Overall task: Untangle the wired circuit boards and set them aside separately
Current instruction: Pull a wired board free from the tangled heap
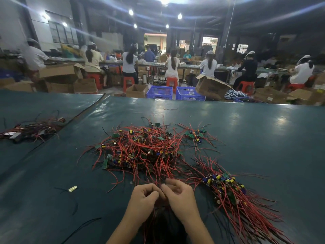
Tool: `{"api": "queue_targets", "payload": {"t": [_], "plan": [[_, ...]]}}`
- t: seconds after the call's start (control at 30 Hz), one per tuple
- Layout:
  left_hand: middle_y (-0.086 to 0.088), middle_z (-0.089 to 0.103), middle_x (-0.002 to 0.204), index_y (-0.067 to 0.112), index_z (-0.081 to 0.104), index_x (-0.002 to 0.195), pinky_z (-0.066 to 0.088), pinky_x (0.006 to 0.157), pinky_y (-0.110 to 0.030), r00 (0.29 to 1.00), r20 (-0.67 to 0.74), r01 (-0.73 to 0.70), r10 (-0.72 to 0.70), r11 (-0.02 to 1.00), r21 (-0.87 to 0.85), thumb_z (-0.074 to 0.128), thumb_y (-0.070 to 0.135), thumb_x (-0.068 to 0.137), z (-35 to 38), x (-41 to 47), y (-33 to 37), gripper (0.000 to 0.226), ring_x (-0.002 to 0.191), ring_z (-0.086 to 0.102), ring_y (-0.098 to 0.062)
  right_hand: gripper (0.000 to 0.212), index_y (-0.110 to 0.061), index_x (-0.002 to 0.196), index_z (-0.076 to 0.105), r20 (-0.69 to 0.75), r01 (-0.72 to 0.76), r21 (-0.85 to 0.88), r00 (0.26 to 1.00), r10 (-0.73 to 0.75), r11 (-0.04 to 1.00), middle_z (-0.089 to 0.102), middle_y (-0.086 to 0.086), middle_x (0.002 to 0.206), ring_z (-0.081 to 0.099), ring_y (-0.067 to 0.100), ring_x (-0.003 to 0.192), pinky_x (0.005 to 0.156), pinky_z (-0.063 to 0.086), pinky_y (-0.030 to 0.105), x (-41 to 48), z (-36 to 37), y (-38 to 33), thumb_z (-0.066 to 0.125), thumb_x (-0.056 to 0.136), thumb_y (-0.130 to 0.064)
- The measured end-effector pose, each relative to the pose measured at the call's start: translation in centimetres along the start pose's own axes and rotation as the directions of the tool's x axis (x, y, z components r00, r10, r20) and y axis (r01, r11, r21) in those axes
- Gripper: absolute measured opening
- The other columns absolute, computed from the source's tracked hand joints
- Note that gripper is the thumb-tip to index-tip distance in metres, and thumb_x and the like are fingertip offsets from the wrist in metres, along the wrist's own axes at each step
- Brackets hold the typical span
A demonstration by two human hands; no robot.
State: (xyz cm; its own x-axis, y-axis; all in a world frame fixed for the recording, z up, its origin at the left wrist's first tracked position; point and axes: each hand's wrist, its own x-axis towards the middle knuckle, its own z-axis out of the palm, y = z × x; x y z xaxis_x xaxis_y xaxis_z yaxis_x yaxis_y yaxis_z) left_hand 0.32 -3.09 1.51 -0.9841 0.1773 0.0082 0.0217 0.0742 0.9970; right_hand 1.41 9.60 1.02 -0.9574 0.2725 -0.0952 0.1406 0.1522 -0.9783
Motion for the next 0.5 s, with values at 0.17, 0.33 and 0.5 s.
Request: {"api": "queue_targets", "payload": {"t": [0.17, 0.33, 0.5], "plan": [[-0.019, 0.071, 0.074, 0.002, 0.051, 0.095, 0.049, 0.043, -0.028, 0.982, -0.122, 0.108, -0.145, 0.957, -0.267, 0.038, -0.008, 0.093, -0.3, 0.5, -0.3, 0.017, 0.052, 0.065, -0.026, 0.029, -0.010, 0.095, 0.072, -0.052, 0.004, 0.310, 0.999, 0.013, 0.951, 0.076, 0.007, 0.082, 0.072, 0.015, 0.077, 0.071, 0.058, 0.024, -0.1, -1.1, 0.0, 0.070, 0.078, 0.014], [-0.014, 0.069, 0.072, -0.001, 0.063, 0.094, 0.052, 0.045, -0.028, 0.953, -0.077, 0.249, -0.291, 0.907, -0.340, 0.055, 0.021, 0.096, 0.0, 0.5, 0.0, 0.023, 0.052, 0.065, -0.022, 0.043, 0.003, 0.103, 0.070, 0.127, -0.058, 0.706, 0.991, -0.046, 0.706, 0.073, 0.020, 0.088, 0.071, 0.020, 0.070, 0.060, 0.057, 0.023, -0.3, -2.0, -0.8, 0.049, 0.077, 0.031], [-0.017, 0.070, 0.079, 0.009, 0.075, 0.079, 0.053, 0.049, -0.027, 0.979, 0.014, 0.180, -0.202, 0.837, -0.516, 0.064, 0.032, 0.077, 0.2, -0.2, 1.2, 0.026, 0.060, 0.067, -0.022, 0.047, 0.004, 0.100, 0.071, 0.203, -0.107, 0.786, 0.975, -0.091, 0.609, 0.072, 0.022, 0.089, 0.071, 0.022, 0.069, 0.057, 0.058, 0.025, -0.7, -2.2, -1.1, 0.043, 0.075, 0.031]]}}
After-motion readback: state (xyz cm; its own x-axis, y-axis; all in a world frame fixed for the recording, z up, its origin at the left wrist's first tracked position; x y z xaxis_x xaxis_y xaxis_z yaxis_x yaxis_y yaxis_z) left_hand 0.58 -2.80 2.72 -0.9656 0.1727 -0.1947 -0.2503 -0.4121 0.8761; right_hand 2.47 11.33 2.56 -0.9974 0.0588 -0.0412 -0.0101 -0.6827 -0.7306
